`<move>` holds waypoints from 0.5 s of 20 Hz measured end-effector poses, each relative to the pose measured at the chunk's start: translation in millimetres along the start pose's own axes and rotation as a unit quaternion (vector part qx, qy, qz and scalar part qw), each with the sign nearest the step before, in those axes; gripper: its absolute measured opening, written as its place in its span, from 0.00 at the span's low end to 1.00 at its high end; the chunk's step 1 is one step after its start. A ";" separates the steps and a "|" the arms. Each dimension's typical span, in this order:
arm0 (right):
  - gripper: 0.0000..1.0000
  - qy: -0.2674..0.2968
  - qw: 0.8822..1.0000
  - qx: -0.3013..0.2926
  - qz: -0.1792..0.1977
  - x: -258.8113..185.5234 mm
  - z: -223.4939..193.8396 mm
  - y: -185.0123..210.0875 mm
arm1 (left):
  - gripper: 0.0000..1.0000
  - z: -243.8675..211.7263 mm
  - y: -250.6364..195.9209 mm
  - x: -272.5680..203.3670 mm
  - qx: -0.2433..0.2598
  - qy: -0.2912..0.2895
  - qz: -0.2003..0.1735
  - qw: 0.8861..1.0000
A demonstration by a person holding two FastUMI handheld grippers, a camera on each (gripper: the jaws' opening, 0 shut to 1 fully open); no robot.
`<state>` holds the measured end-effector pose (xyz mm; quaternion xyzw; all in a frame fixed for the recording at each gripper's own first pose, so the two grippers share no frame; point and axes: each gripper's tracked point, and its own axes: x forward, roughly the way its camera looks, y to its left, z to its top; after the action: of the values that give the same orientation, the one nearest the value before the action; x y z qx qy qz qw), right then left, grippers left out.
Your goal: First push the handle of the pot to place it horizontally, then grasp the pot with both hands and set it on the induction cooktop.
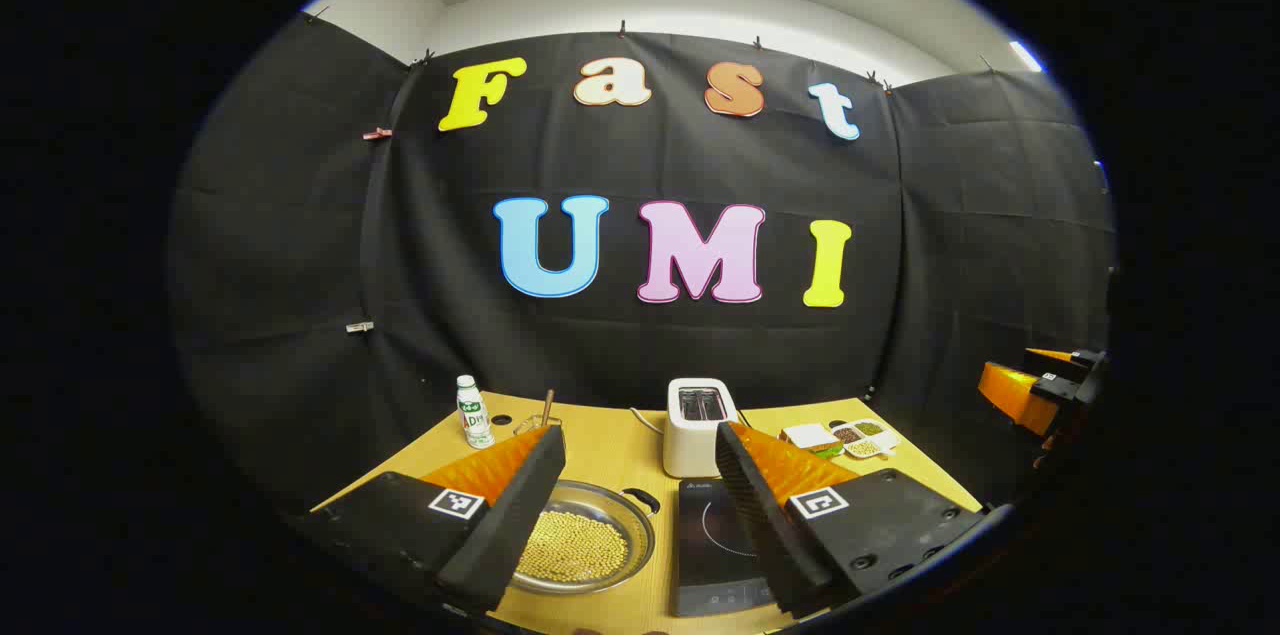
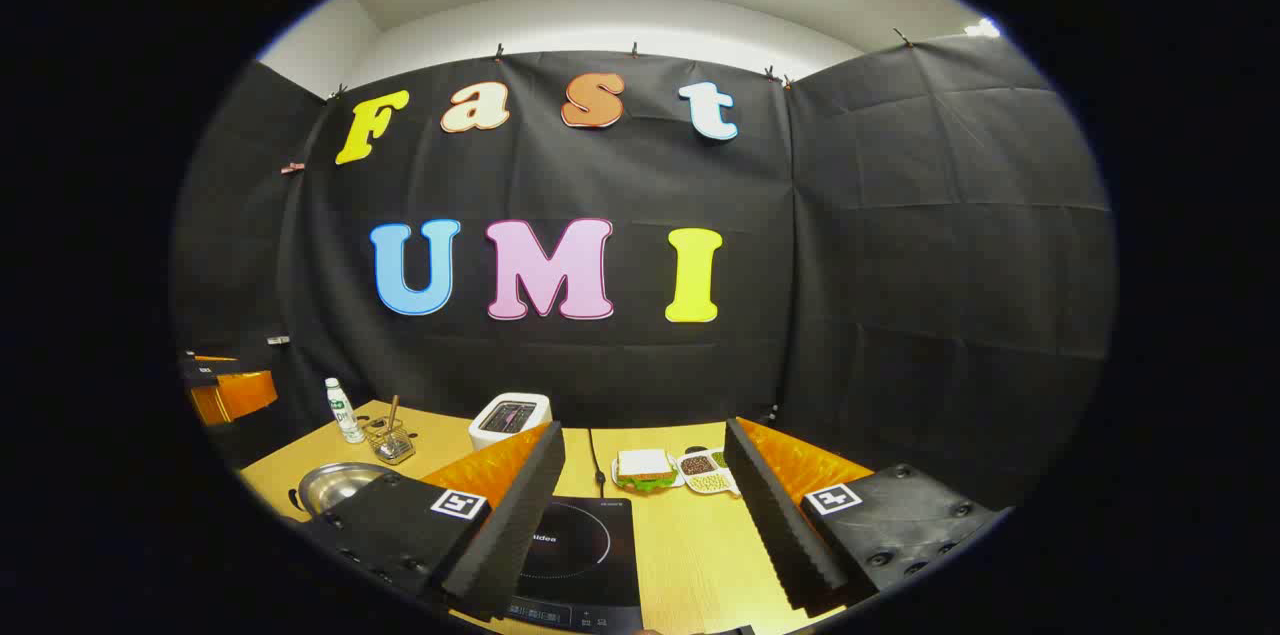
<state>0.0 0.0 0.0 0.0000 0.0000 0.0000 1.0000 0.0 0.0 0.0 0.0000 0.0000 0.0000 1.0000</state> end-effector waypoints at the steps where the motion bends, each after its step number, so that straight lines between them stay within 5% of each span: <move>1: 0.99 0.001 1.000 0.002 -0.001 0.4 0.0 1.9 | 0.95 -1.5 1.9 1.9 0.001 0.001 0.000 1.000; 10: 0.99 0.007 1.000 0.005 -0.005 11.0 -3.0 10.0 | 0.95 -2.6 5.1 14.0 0.015 0.002 -0.008 1.000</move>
<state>11.0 10.0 -3.0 0.0049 0.0071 -0.0046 1.0000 14.0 5.1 -2.6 0.0148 0.0021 -0.0084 0.9999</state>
